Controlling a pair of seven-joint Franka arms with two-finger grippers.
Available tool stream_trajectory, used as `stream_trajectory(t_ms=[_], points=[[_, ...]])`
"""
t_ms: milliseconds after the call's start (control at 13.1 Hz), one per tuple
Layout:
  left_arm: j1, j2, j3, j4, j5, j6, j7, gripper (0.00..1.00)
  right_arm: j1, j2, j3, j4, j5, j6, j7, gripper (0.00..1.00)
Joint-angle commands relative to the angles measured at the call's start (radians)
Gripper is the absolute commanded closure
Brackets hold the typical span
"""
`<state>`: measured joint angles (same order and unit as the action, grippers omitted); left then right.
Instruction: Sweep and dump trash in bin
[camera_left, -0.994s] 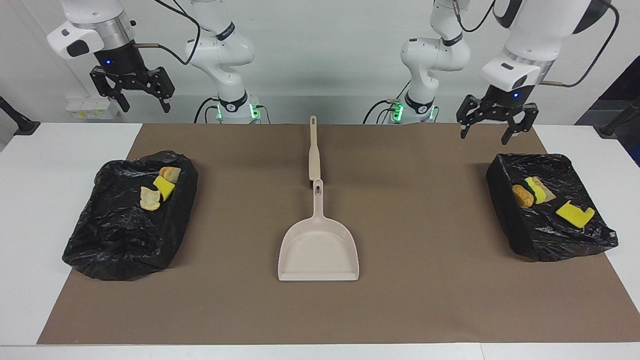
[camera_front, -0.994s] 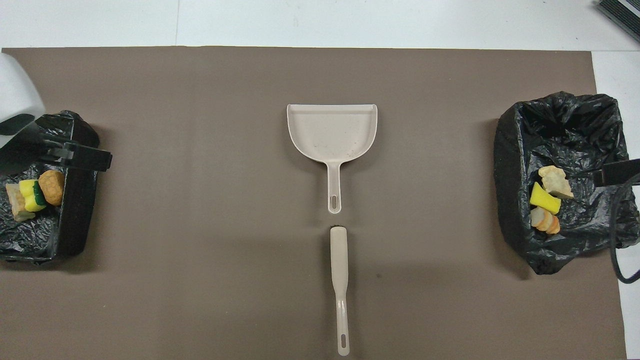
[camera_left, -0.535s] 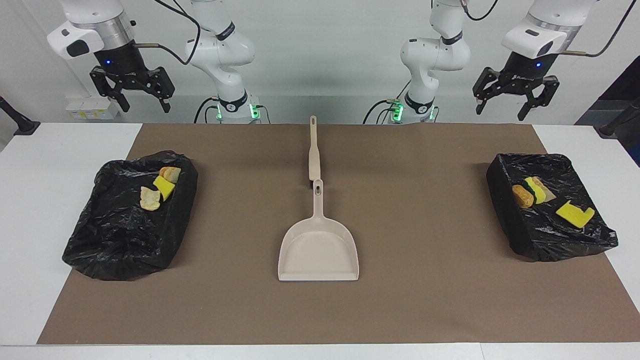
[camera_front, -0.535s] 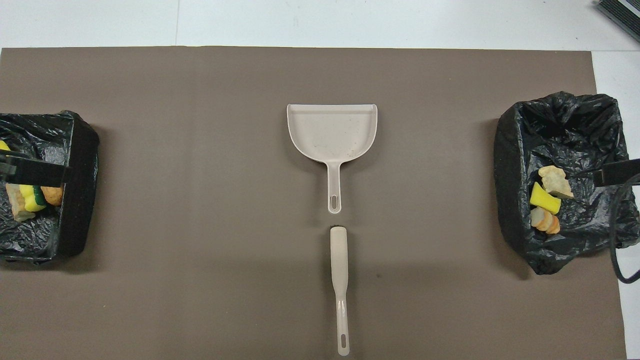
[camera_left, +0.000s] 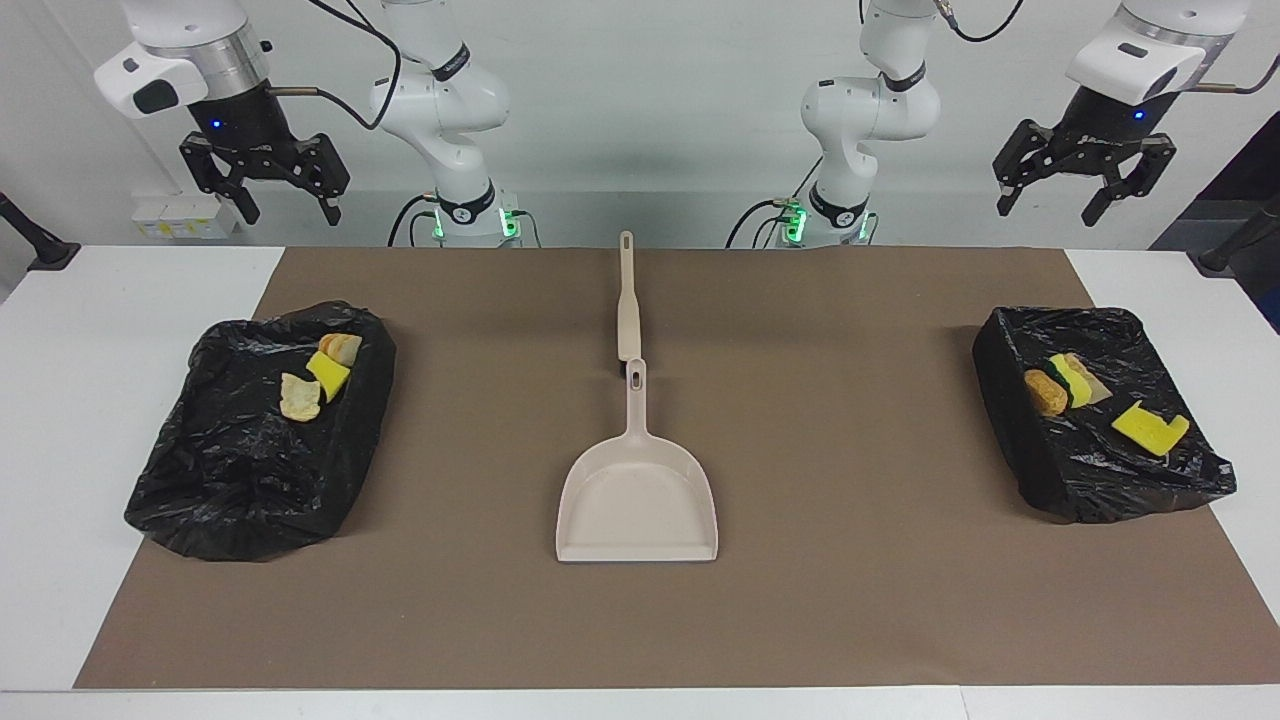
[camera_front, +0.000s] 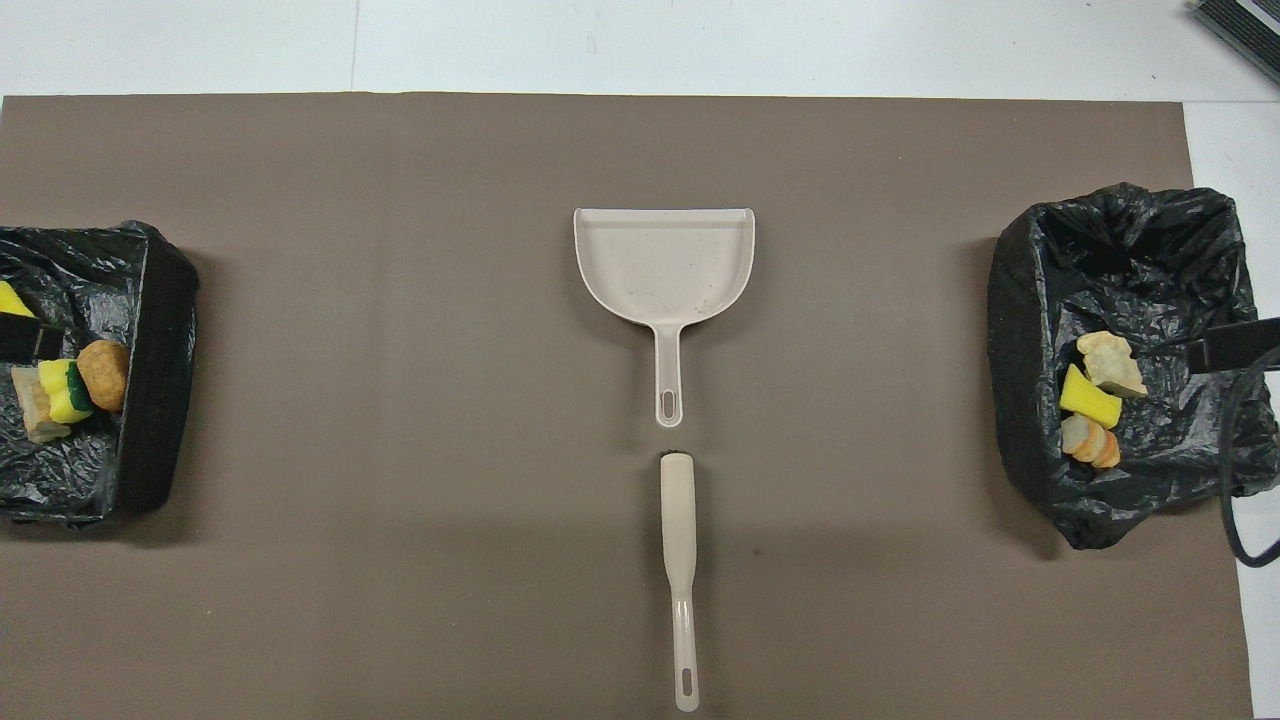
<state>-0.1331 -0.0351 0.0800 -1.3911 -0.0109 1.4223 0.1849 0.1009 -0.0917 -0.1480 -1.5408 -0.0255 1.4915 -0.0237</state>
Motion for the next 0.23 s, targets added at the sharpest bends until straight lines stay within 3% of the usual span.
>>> stream_trajectory(t_ms=[0,153], points=[[0.010,0.008,-0.003,0.027,-0.020,-0.020,0.018,0.00,-0.006,-0.013,0.004,-0.009,0.001,-0.013,-0.024,0.00],[0.010,0.006,-0.003,0.026,-0.020,-0.023,0.018,0.00,-0.006,-0.013,0.004,-0.009,0.001,-0.013,-0.024,0.00]])
